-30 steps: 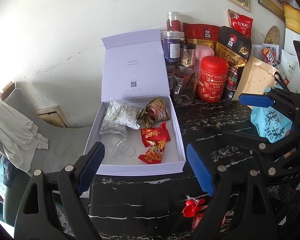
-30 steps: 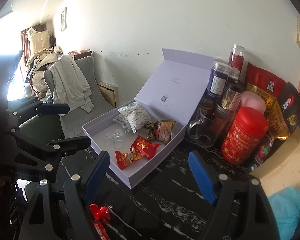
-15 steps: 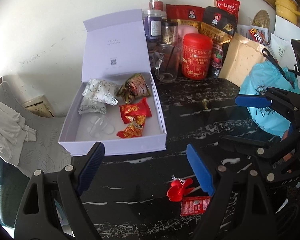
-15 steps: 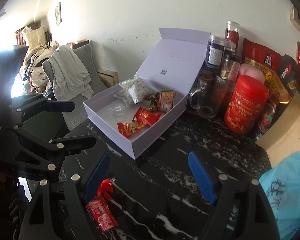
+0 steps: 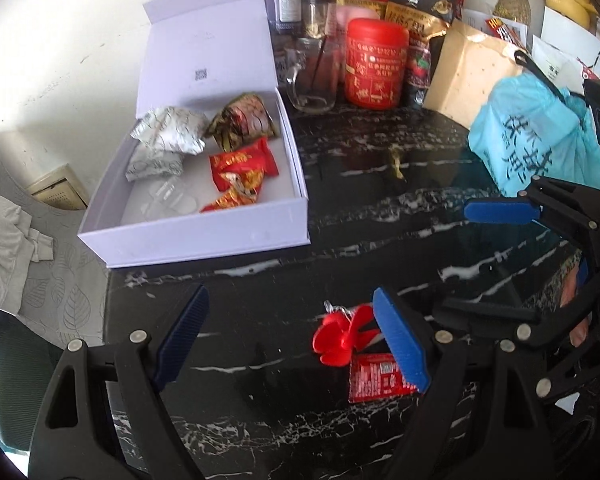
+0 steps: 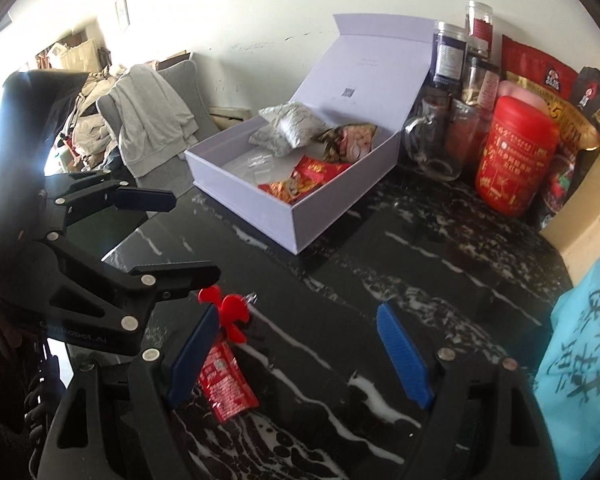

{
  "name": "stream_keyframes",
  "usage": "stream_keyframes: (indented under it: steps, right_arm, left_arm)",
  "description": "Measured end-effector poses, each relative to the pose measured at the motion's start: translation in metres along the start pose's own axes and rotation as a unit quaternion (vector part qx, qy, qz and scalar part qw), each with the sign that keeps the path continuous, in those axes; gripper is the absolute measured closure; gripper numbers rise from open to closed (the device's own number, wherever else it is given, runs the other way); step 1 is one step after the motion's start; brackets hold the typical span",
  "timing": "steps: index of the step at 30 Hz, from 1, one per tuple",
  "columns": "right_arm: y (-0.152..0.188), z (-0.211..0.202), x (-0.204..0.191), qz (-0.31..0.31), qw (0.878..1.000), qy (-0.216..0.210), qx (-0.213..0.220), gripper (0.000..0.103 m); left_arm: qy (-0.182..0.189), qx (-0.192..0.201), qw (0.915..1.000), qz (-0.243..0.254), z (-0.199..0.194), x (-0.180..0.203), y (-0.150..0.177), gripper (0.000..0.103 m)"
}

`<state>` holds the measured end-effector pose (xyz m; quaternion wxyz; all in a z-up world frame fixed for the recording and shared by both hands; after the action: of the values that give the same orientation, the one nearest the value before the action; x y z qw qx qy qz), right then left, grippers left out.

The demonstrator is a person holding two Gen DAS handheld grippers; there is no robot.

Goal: Organize objects
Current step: 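Withdraw both grippers and move the right gripper toward the red pinwheel and red packet, then grasp the red pinwheel with the left gripper while the right gripper grasps the red packet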

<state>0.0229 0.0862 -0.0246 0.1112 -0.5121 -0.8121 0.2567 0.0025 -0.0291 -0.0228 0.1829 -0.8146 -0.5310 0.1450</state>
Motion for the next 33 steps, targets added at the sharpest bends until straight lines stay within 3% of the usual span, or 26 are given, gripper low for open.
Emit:
stream_keyframes:
  steps: [17, 24, 33]
  right_arm:
    - [0.047, 0.038, -0.029, -0.033, 0.996, -0.057, -0.056, 0.021]
    - [0.056, 0.049, -0.049, -0.078, 0.993, -0.063, -0.067, 0.022]
    - [0.053, 0.049, -0.047, -0.084, 0.994, -0.047, -0.052, 0.053]
  left_arm:
    - [0.016, -0.016, 0.9996, 0.016, 0.022, 0.006, 0.036, 0.019]
    - [0.005, -0.018, 0.9994, 0.030, 0.028, 0.007, 0.037, 0.019]
    - [0.015, -0.030, 0.9993, 0.016, 0.041, 0.007, 0.032, 0.019]
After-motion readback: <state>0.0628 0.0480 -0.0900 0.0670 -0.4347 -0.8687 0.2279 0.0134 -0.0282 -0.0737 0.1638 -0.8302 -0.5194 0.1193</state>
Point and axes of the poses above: each gripper's, at about its wrist camera, not at the fingertips, and z roughly the way its jaws point, x to its right, y to its underside, the point moved 3 cm from there along z, roughly the way its jaws point, and after that the axes turned 10 degrees about -x, right-handed, at the moved point
